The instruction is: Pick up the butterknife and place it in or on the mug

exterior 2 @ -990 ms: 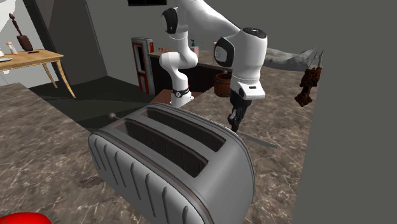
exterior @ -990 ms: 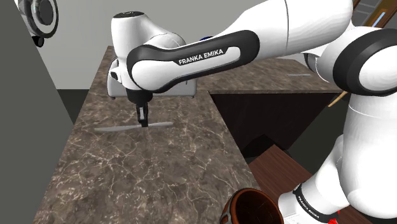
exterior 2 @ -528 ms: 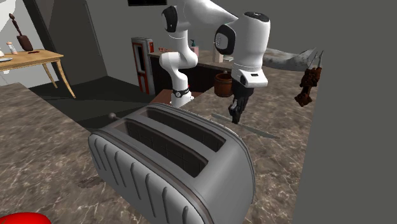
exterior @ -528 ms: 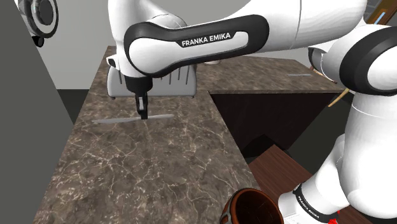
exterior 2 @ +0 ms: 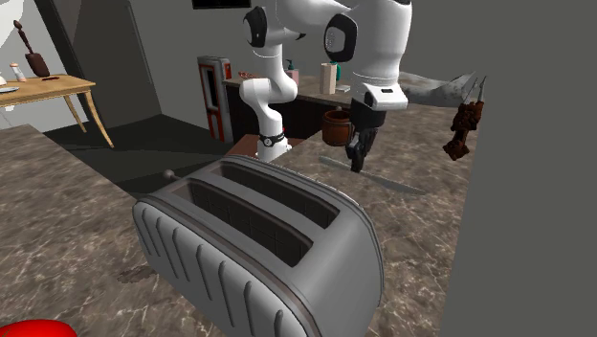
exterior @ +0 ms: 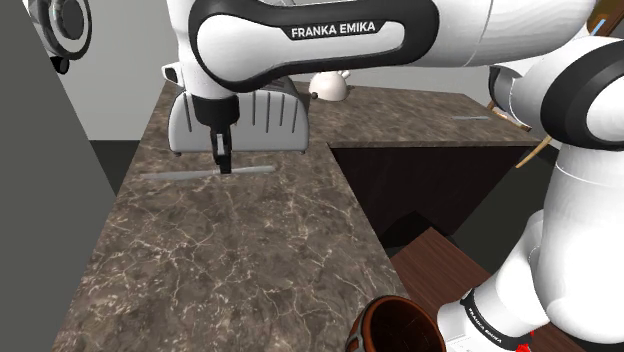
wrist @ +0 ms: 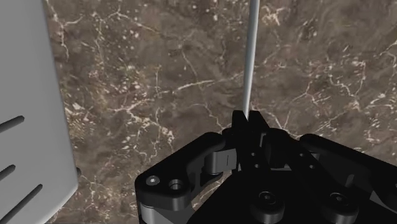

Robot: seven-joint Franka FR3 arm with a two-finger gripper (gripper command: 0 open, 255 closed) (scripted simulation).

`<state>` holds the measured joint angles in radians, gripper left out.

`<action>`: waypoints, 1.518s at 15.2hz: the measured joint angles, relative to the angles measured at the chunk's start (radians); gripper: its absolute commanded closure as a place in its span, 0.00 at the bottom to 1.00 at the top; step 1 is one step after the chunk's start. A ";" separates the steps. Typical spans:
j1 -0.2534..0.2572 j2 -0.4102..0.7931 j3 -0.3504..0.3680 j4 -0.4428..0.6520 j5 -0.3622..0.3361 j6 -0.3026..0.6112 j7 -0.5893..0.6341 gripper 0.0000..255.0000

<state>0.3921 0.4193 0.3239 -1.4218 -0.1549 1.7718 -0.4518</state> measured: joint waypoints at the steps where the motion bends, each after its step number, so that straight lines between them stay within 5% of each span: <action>1: 0.000 -0.002 0.000 0.010 0.001 -0.011 -0.001 1.00; 16: 0.024 0.025 0.003 0.251 -0.004 -0.225 -0.011 1.00; 23: -0.005 -0.246 0.032 -0.107 0.075 -0.128 0.018 1.00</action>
<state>0.3869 0.1732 0.3560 -1.5287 -0.0795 1.6434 -0.4337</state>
